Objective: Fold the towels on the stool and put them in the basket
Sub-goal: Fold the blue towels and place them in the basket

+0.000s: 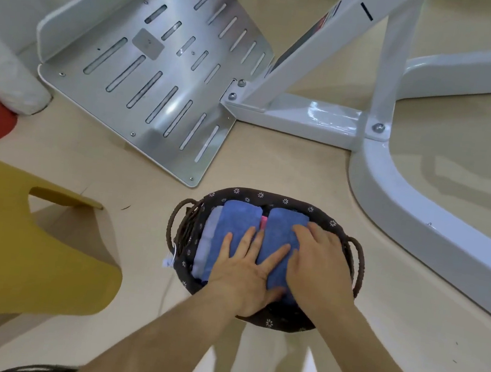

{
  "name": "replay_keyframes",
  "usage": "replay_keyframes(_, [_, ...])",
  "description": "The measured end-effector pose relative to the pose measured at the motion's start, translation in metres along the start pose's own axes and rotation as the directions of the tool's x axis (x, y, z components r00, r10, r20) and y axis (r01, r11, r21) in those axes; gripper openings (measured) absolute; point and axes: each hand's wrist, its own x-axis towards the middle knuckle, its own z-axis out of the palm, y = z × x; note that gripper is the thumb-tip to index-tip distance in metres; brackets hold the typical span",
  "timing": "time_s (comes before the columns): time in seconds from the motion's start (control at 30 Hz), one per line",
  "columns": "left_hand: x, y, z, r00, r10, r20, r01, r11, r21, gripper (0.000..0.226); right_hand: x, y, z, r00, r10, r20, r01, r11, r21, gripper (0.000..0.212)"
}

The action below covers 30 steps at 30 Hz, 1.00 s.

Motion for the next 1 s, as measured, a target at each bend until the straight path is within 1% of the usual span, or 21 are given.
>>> replay_keyframes(0.03, [-0.001,0.0,-0.002,1.0,0.003,-0.005,-0.003,1.0,-0.017,0.07,-0.003,0.006,-0.004,0.993,0.013,-0.117,-0.014,1.0,-0.011,0.039])
replay_keyframes(0.07, [-0.004,0.0,-0.004,1.0,0.008,-0.026,-0.009,1.0,-0.03,0.07,-0.007,0.011,-0.008,0.973,0.059,-0.222,-0.064,0.998,-0.014,0.041])
replay_keyframes(0.1, [-0.008,-0.001,-0.008,0.998,0.01,-0.065,-0.013,0.999,-0.044,0.069,-0.01,0.016,-0.011,0.96,0.143,-0.24,-0.146,0.989,0.004,0.047])
replay_keyframes(0.17, [-0.018,-0.004,-0.016,0.986,0.018,-0.165,-0.032,0.996,-0.081,0.063,-0.017,0.022,-0.017,0.943,0.296,-0.154,-0.282,0.954,0.104,0.06])
replay_keyframes(0.23, [-0.026,-0.011,-0.022,0.951,0.018,-0.307,-0.056,0.992,-0.115,0.056,-0.02,0.025,-0.02,0.921,0.387,-0.04,-0.359,0.885,0.297,0.066])
replay_keyframes(0.27, [-0.029,-0.017,-0.026,0.911,-0.002,-0.413,-0.052,0.992,-0.119,0.053,-0.021,0.026,-0.021,0.914,0.405,0.001,-0.374,0.844,0.384,0.065])
replay_keyframes(0.3, [-0.033,-0.024,-0.031,0.847,-0.039,-0.53,-0.025,0.993,-0.114,0.052,-0.022,0.028,-0.021,0.905,0.426,0.019,-0.389,0.806,0.446,0.063])
replay_keyframes(0.33, [-0.035,-0.036,-0.035,0.771,-0.11,-0.628,0.033,0.991,-0.133,0.051,-0.022,0.029,-0.022,0.888,0.459,0.038,-0.418,0.768,0.486,0.06])
replay_keyframes(0.37, [-0.038,-0.048,-0.04,0.712,-0.226,-0.665,0.114,0.971,-0.208,0.052,-0.022,0.032,-0.022,0.868,0.494,0.055,-0.448,0.729,0.517,0.056])
replay_keyframes(0.4, [-0.042,-0.061,-0.044,0.681,-0.369,-0.632,0.197,0.924,-0.327,0.056,-0.022,0.032,-0.024,0.844,0.528,0.094,-0.488,0.683,0.544,0.051])
replay_keyframes(0.43, [-0.045,-0.074,-0.046,0.675,-0.511,-0.532,0.254,0.838,-0.482,0.059,-0.022,0.034,-0.023,0.83,0.542,0.131,-0.509,0.641,0.574,0.044])
replay_keyframes(0.47, [-0.046,-0.085,-0.044,0.684,-0.631,-0.365,0.283,0.691,-0.665,0.06,-0.021,0.035,-0.024,0.814,0.557,0.162,-0.533,0.607,0.589,0.032])
replay_keyframes(0.5, [-0.047,-0.092,-0.041,0.696,-0.694,-0.183,0.293,0.507,-0.811,0.057,-0.02,0.038,-0.021,0.819,0.551,0.163,-0.528,0.609,0.592,0.022])
replay_keyframes(0.53, [-0.048,-0.095,-0.037,0.719,-0.694,-0.039,0.293,0.352,-0.889,0.049,-0.02,0.039,-0.021,0.828,0.54,0.154,-0.522,0.639,0.565,0.025])
replay_keyframes(0.57, [-0.05,-0.095,-0.031,0.738,-0.675,0.003,0.298,0.323,-0.898,0.038,-0.019,0.041,-0.018,0.847,0.517,0.123,-0.496,0.685,0.534,0.03])
replay_keyframes(0.6, [-0.052,-0.093,-0.027,0.747,-0.664,-0.022,0.31,0.377,-0.873,0.031,-0.019,0.04,-0.02,0.858,0.502,0.109,-0.485,0.723,0.492,0.032])
replay_keyframes(0.67, [-0.055,-0.092,-0.022,0.73,-0.677,-0.096,0.333,0.474,-0.815,0.028,-0.017,0.04,-0.024,0.88,0.469,0.074,-0.452,0.781,0.431,0.033])
replay_keyframes(0.8, [-0.076,-0.097,-0.043,0.725,-0.657,-0.206,0.317,0.584,-0.748,0.025,-0.005,0.036,-0.053,0.917,0.398,0.019,-0.377,0.853,0.362,0.039])
replay_keyframes(0.87, [-0.092,-0.107,-0.06,0.726,-0.632,-0.27,0.298,0.644,-0.705,0.021,0.004,0.025,-0.076,0.934,0.358,0.0,-0.332,0.866,0.374,0.041])
replay_keyframes(0.93, [-0.113,-0.121,-0.084,0.72,-0.598,-0.354,0.245,0.695,-0.676,0.017,0.015,0.008,-0.102,0.943,0.329,-0.037,-0.285,0.863,0.416,0.04])
replay_keyframes(1.0, [-0.136,-0.137,-0.113,0.706,-0.572,-0.418,0.198,0.726,-0.659,0.015,0.027,-0.014,-0.129,0.947,0.307,-0.091,-0.233,0.855,0.463,0.038])
